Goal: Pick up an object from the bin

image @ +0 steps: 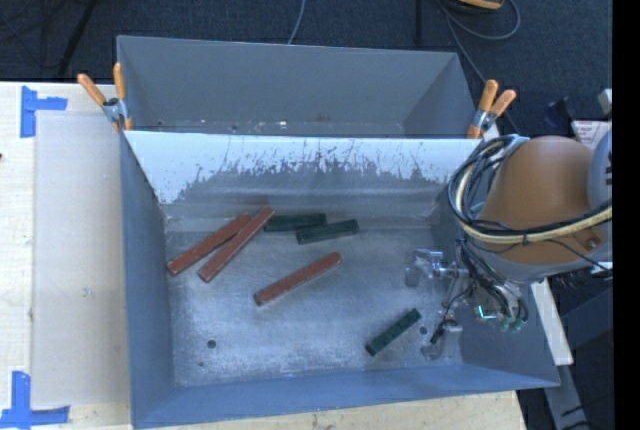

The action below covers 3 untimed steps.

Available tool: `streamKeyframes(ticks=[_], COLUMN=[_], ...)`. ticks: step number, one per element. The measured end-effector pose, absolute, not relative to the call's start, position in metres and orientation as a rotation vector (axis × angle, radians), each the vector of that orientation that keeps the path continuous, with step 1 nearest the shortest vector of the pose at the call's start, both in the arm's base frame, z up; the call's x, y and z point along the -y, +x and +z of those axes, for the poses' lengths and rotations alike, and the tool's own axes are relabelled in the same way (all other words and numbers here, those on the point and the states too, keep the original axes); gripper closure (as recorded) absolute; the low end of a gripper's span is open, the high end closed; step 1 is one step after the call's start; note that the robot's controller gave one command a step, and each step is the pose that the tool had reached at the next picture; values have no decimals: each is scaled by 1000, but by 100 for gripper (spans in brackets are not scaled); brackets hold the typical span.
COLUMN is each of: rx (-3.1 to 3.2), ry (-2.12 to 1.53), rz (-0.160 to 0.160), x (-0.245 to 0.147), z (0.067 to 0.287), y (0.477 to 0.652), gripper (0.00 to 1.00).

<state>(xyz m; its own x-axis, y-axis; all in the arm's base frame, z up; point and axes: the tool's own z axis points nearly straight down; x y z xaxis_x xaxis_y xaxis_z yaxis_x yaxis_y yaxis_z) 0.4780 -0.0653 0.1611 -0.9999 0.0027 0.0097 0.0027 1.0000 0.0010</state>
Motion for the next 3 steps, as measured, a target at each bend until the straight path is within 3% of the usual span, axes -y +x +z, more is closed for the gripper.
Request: streamKeyframes(ticks=[1,2,3], rx=[3099,3100,3111], ry=[489,493,489], rz=[-2,-2,3], x=[71,71,77], z=[68,69,206], y=[507,508,518], gripper=[0,100,100])
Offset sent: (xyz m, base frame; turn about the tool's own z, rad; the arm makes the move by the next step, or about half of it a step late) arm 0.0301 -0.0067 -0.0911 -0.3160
